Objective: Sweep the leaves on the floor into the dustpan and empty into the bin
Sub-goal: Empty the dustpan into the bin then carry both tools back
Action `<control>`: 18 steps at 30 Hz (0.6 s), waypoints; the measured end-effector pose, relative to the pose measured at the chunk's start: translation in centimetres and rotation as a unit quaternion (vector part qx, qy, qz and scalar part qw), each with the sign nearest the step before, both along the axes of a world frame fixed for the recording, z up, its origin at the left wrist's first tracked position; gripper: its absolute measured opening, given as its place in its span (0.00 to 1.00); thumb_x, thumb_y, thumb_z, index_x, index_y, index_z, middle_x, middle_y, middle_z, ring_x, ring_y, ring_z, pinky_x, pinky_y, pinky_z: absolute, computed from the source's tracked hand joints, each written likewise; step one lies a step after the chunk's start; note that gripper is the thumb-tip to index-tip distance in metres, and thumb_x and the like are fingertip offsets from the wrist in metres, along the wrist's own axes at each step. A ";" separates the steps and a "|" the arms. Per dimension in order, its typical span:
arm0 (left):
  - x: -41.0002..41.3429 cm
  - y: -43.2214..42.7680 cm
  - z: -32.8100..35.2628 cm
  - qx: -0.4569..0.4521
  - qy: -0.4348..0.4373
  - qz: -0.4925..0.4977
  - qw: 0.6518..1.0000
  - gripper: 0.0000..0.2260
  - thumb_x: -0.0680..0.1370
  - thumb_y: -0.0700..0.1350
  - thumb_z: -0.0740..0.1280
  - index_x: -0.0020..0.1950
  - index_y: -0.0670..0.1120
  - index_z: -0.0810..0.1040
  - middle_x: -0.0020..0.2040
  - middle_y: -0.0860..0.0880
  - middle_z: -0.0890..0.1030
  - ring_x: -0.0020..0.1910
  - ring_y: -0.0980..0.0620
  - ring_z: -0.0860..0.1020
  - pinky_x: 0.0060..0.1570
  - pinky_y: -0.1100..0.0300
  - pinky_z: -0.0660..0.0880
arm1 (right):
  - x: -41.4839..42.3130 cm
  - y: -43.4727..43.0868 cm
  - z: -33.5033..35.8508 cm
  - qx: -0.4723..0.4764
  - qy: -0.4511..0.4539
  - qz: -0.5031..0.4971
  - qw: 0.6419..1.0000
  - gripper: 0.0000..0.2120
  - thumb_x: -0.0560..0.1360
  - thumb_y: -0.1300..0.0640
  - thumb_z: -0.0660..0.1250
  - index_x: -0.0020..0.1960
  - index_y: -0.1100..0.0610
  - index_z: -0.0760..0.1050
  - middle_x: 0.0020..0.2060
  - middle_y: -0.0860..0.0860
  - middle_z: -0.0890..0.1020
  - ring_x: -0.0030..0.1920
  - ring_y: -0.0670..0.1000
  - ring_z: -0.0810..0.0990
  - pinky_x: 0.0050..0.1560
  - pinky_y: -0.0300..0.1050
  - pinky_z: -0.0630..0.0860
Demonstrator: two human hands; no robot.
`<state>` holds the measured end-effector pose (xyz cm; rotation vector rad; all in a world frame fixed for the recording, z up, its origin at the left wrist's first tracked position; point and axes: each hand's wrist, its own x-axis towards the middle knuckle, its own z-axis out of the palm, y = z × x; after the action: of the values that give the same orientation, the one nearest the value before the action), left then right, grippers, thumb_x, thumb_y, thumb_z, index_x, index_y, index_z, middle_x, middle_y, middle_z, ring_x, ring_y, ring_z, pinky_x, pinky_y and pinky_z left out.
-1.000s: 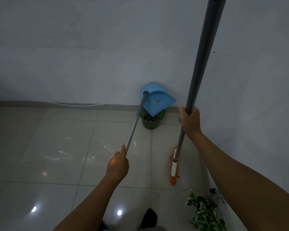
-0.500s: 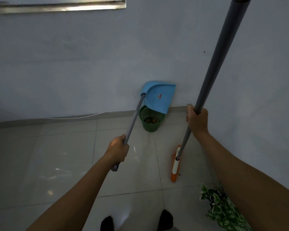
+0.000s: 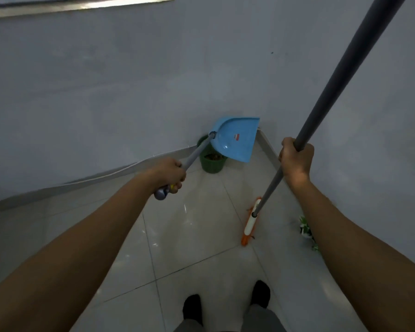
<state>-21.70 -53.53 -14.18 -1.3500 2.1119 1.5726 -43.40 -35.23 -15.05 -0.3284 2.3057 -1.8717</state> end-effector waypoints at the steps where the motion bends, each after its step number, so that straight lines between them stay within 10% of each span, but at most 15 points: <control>1: 0.7 -0.4 0.4 0.000 -0.008 -0.016 1.000 0.10 0.79 0.36 0.57 0.57 0.33 0.73 0.40 0.39 0.72 0.29 0.49 0.68 0.26 0.60 0.68 | 0.9 0.6 0.1 0.001 -0.003 -0.016 1.000 0.11 0.70 0.57 0.62 0.31 0.57 0.65 0.26 0.54 0.67 0.26 0.49 0.67 0.30 0.44 0.65; 18: 3.5 8.1 0.3 -0.022 -0.212 -0.278 0.937 0.04 0.78 0.34 0.59 0.47 0.35 0.72 0.30 0.44 0.70 0.23 0.52 0.66 0.18 0.67 0.65 | 14.8 16.3 -0.8 -0.056 -0.035 -0.108 0.992 0.19 0.69 0.62 0.60 0.22 0.50 0.61 0.17 0.44 0.63 0.21 0.46 0.62 0.27 0.42 0.60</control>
<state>-18.25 -45.45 -13.84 -0.8759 2.0094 0.9193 -28.64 -18.96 -15.81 -0.0254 2.2742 -2.0799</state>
